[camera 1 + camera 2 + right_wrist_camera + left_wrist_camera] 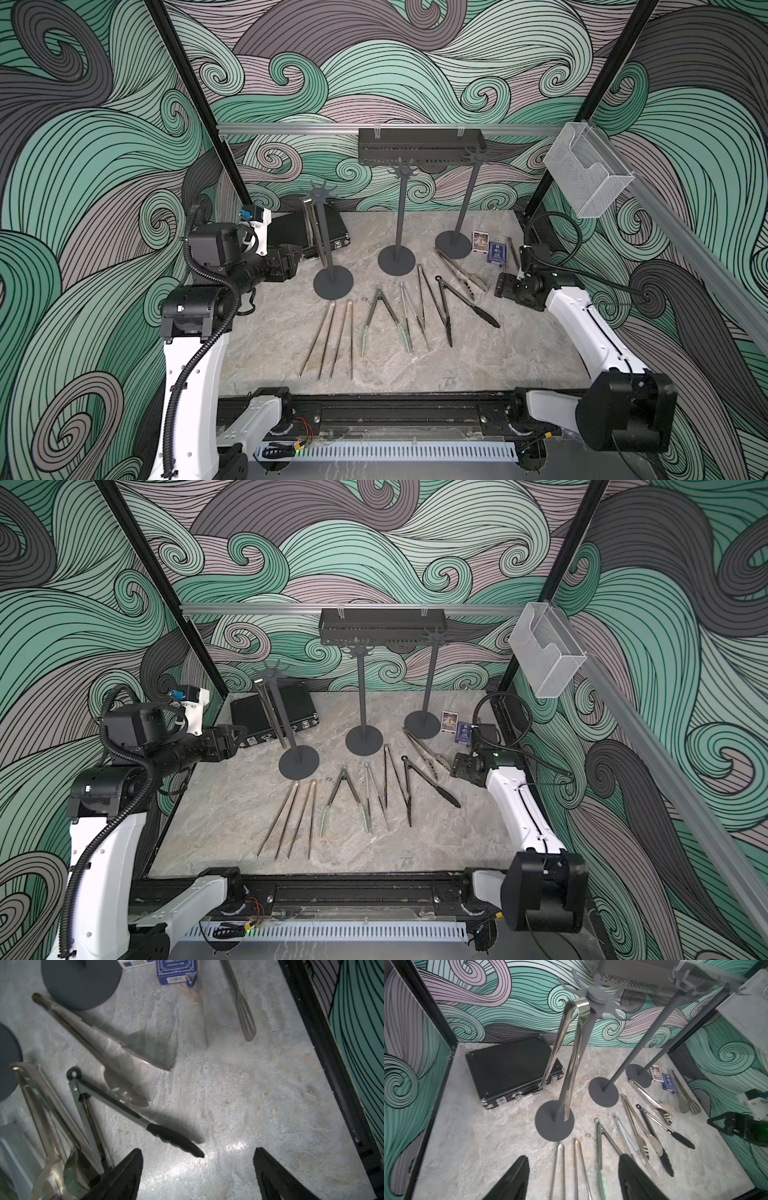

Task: Hang food tongs on kitchen utensil racks
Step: Pick up the food tongs from the center of the board.

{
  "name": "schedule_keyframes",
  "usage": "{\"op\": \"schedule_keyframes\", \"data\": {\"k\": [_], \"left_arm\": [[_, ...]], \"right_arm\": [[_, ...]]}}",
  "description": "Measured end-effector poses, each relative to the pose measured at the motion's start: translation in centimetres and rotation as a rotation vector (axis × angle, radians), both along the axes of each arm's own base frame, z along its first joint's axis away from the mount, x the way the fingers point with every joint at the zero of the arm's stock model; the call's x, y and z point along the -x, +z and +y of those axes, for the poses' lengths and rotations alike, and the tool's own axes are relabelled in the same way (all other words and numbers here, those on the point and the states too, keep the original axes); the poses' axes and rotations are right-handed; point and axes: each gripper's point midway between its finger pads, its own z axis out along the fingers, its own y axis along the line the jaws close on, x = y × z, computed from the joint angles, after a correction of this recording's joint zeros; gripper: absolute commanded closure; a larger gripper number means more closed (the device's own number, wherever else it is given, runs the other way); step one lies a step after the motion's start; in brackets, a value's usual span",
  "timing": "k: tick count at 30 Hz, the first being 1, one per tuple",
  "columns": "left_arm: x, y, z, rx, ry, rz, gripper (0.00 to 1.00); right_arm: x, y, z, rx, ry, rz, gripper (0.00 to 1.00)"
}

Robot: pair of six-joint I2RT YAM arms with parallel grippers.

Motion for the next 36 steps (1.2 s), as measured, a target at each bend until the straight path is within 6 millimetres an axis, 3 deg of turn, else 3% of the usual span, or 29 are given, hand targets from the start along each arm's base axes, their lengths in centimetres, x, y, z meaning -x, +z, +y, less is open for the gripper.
{"op": "schedule_keyframes", "data": {"k": [7, 10, 16, 27, 36], "left_arm": [[-0.3, -0.8, -1.6, 0.096, -0.052, 0.003, 0.35], [-0.4, -0.3, -2.0, 0.109, -0.068, -0.012, 0.35], [-0.8, 0.0, -2.1, 0.114, -0.074, -0.029, 0.35], [-1.0, -0.2, -2.0, 0.109, -0.071, -0.026, 0.35], [-1.1, -0.2, -1.8, 0.094, -0.066, -0.029, 0.35]], "right_arm": [[-4.7, -2.6, -3.2, 0.047, -0.031, 0.055, 0.21], [-7.1, -3.9, -3.7, 0.057, -0.014, 0.084, 0.32], [-11.7, -6.6, -4.2, 0.064, 0.014, 0.122, 0.38], [-13.4, -9.8, -5.0, 0.072, 0.032, 0.201, 0.58], [-13.2, -11.6, -5.5, 0.05, 0.028, 0.247, 0.74]]}}
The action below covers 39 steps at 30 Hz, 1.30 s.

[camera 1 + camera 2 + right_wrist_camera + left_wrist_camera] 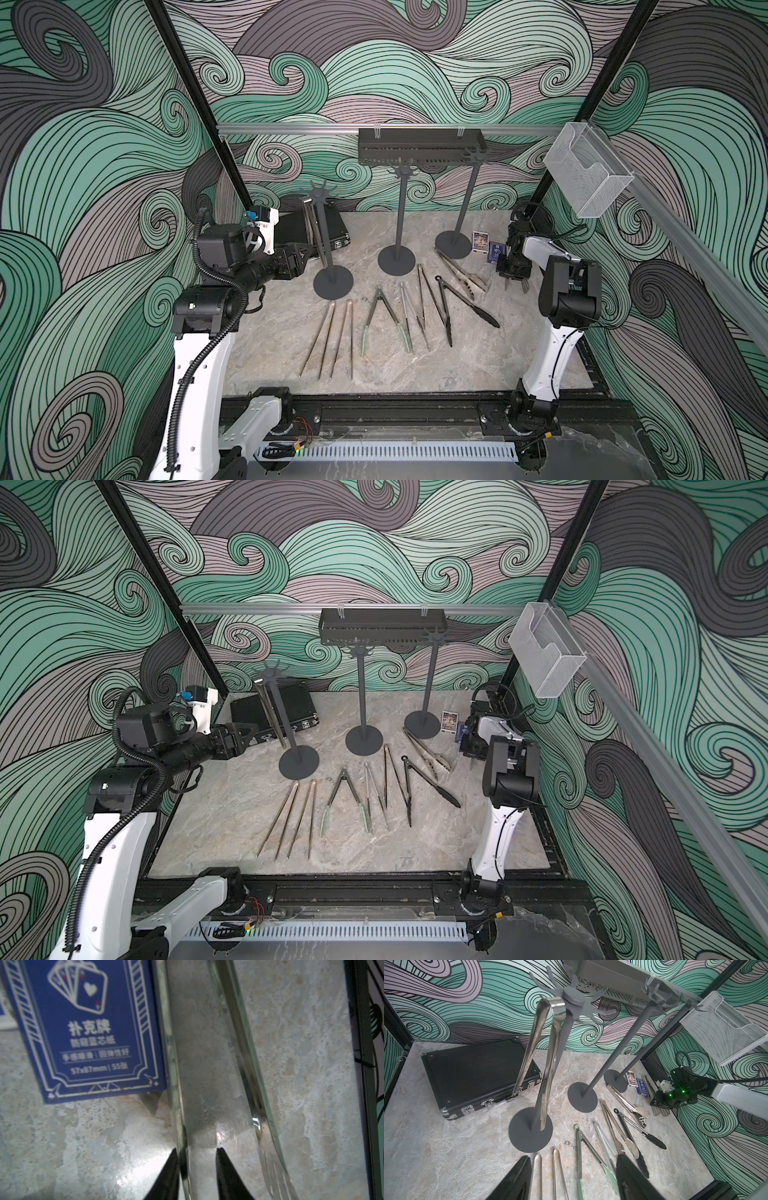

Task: Hang food tongs on kitchen utensil racks
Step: Pick up the food tongs from the center of the board.

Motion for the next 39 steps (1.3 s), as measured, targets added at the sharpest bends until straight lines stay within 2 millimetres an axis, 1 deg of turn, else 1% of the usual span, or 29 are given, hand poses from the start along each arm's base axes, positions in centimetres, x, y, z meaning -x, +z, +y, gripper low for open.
{"op": "schedule_keyframes", "data": {"k": [2, 6, 12, 17, 20, 23, 25, 27, 30, 33, 36, 39], "left_arm": [[0.0, 0.0, 0.0, -0.002, 0.002, 0.0, 0.35], [0.0, 0.0, 0.1, -0.005, 0.004, -0.001, 0.35], [-0.1, 0.0, 0.2, -0.016, 0.004, -0.004, 0.35], [-0.1, -0.1, 0.2, -0.021, 0.005, -0.006, 0.35], [-0.1, -0.1, 0.2, -0.022, 0.004, -0.006, 0.35], [0.1, 0.1, 0.2, -0.023, 0.005, -0.007, 0.35], [0.1, 0.4, 0.2, -0.023, 0.006, -0.015, 0.35], [0.3, 0.7, 0.3, -0.023, 0.007, -0.025, 0.35], [0.6, 1.4, 0.3, -0.022, 0.009, -0.045, 0.35], [1.0, 2.0, 0.3, -0.02, 0.01, -0.063, 0.35], [1.4, 2.7, 0.3, -0.017, 0.012, -0.083, 0.35], [1.7, 3.2, 0.3, -0.017, 0.014, -0.094, 0.35]], "right_arm": [[-0.3, -0.1, 0.0, -0.002, 0.001, -0.002, 0.79], [-0.4, -0.4, 0.0, -0.005, 0.003, 0.004, 0.85], [-0.3, -0.5, -0.1, -0.007, 0.001, 0.006, 1.0], [0.0, -0.4, -0.2, -0.008, -0.001, 0.007, 1.0], [0.8, -0.3, 0.0, -0.01, -0.003, 0.017, 1.0], [1.9, 0.5, 0.3, -0.022, -0.002, 0.017, 1.0], [2.5, 1.8, 0.7, -0.034, 0.001, 0.001, 1.0], [2.8, 3.8, 1.0, -0.044, 0.006, -0.038, 1.0], [2.9, 7.7, 1.7, -0.048, 0.026, -0.13, 1.0], [3.4, 11.6, 3.0, -0.045, 0.068, -0.226, 1.0], [4.3, 15.0, 5.3, -0.036, 0.147, -0.306, 1.0], [5.6, 18.2, 8.3, -0.03, 0.257, -0.385, 1.0]]}}
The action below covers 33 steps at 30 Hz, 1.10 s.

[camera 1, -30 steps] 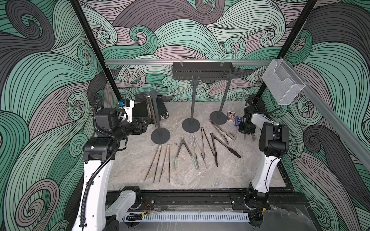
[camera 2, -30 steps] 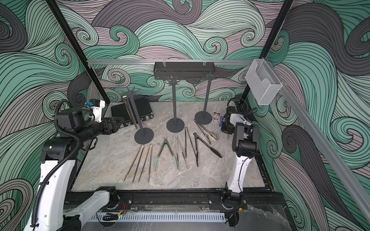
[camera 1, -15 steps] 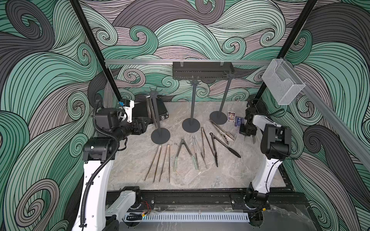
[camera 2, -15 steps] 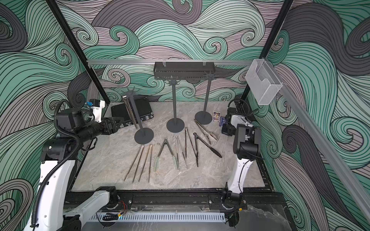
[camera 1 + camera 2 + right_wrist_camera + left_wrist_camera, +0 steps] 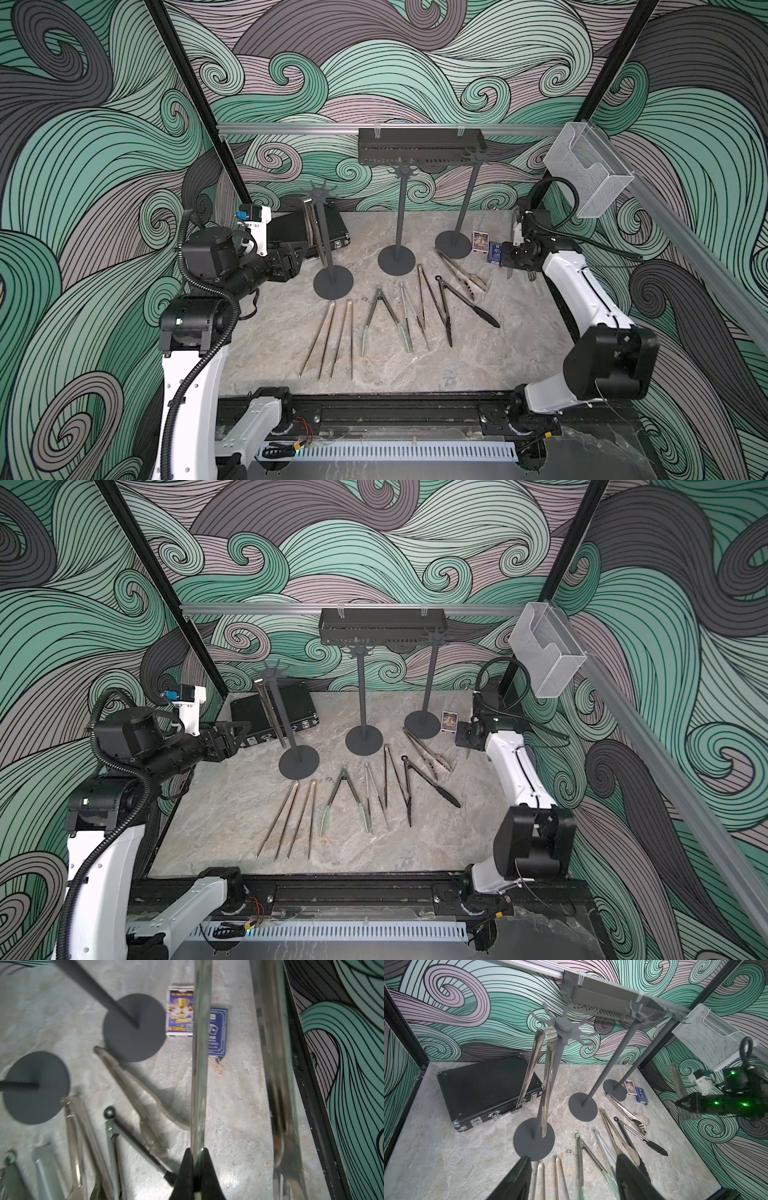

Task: Hang food tongs on kitchen utensil racks
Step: Pick up the food tongs from the center of the board, then hang the food tongs on the rack.

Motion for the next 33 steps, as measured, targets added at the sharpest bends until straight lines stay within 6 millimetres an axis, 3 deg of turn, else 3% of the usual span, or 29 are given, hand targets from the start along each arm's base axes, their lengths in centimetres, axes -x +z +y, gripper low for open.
{"op": "schedule_keyframes", "data": {"k": [8, 11, 15, 21, 26, 33], "left_arm": [[1.1, 1.1, 0.5, -0.027, 0.026, -0.029, 0.34], [1.3, 1.1, 0.8, -0.038, 0.04, -0.023, 0.33], [1.6, 0.8, 1.1, -0.053, 0.053, -0.016, 0.33], [1.7, 0.5, 1.2, -0.064, 0.052, -0.006, 0.31], [2.1, 0.7, 0.6, -0.057, 0.018, -0.016, 0.31], [2.5, 0.8, 0.0, -0.053, -0.018, -0.026, 0.3]], "right_arm": [[5.0, 8.6, 9.0, 0.021, 0.349, -0.272, 1.0], [6.7, 10.4, 11.8, 0.012, 0.458, -0.336, 1.0], [8.8, 11.5, 15.6, -0.015, 0.611, -0.371, 1.0], [11.2, 12.8, 22.9, -0.099, 0.891, -0.391, 1.0], [10.8, 13.9, 28.4, -0.181, 1.046, -0.415, 1.0], [9.0, 14.2, 33.8, -0.251, 1.138, -0.44, 1.0]]}}
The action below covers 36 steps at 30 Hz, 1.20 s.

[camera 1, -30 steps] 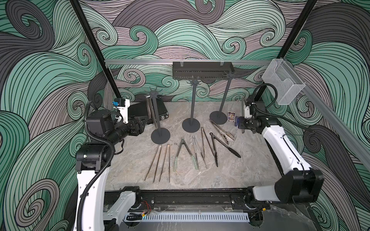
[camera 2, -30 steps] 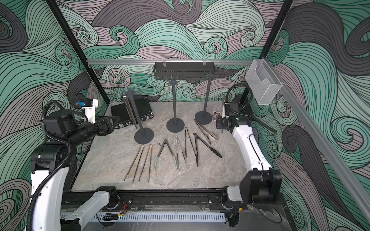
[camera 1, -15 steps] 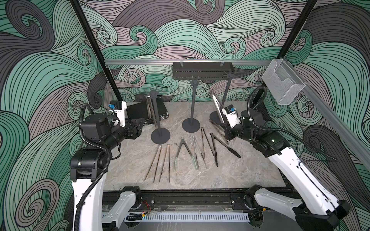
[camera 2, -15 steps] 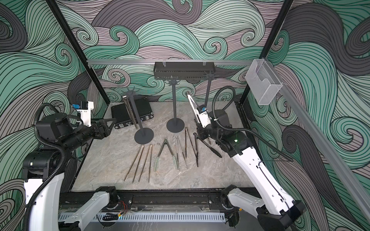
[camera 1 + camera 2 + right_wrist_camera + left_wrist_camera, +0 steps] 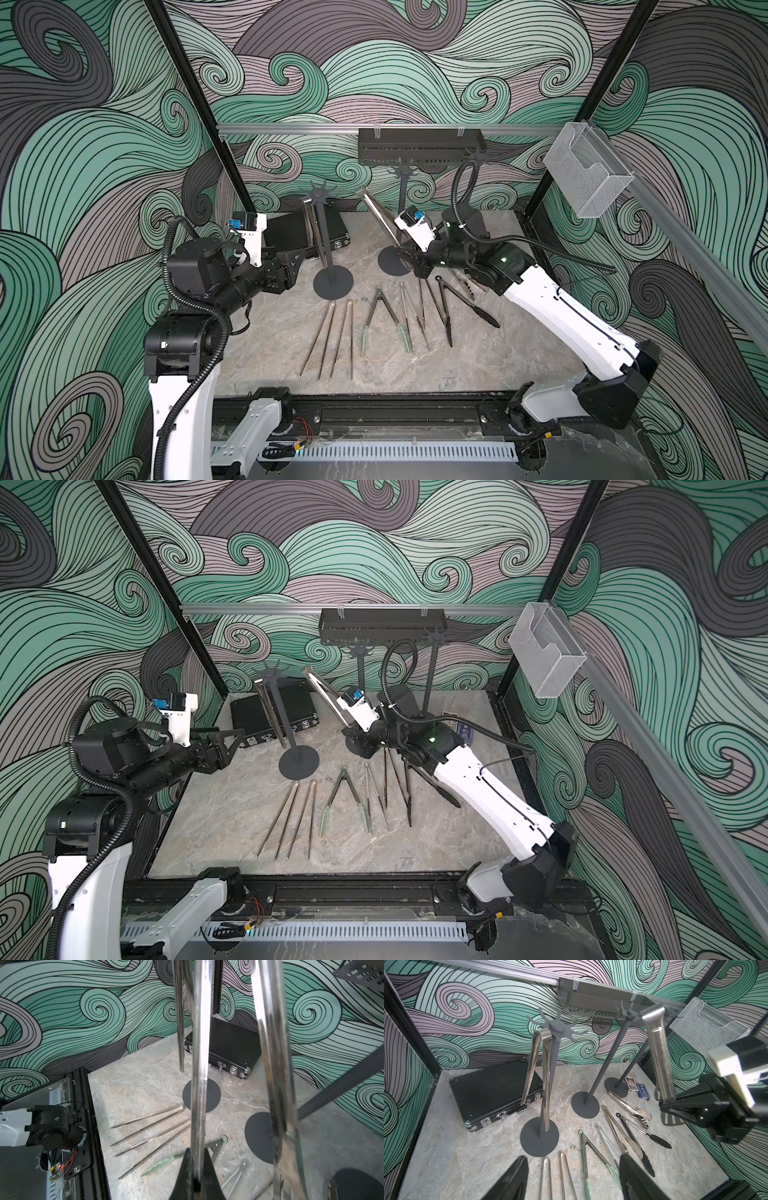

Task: Hang food tongs on kitchen utensil racks
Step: Hang the food tongs on the rack.

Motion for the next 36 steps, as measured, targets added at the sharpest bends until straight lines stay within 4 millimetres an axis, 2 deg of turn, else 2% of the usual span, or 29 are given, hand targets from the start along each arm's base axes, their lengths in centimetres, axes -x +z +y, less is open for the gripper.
{"op": "schedule_keyframes", "data": {"k": [4, 10, 16, 21, 36], "left_arm": [[0.3, 0.0, -0.3, 0.006, -0.014, -0.006, 0.3], [0.3, -0.2, -0.5, 0.013, -0.031, -0.002, 0.3], [0.3, -0.1, -0.6, 0.015, -0.037, -0.005, 0.3], [0.4, -0.1, -0.7, 0.017, -0.041, -0.004, 0.3], [0.3, -0.4, -0.9, 0.017, -0.051, 0.001, 0.3]], "right_arm": [[-0.5, -0.5, 2.0, -0.027, 0.015, 0.005, 1.0], [-1.6, -0.5, 3.6, -0.079, 0.009, 0.006, 1.0], [-2.6, -2.4, 5.2, -0.078, 0.004, 0.042, 1.0], [-3.2, -4.0, 5.8, -0.066, -0.005, 0.078, 1.0], [-3.7, -4.9, 7.0, -0.076, 0.002, 0.108, 1.0]]}}
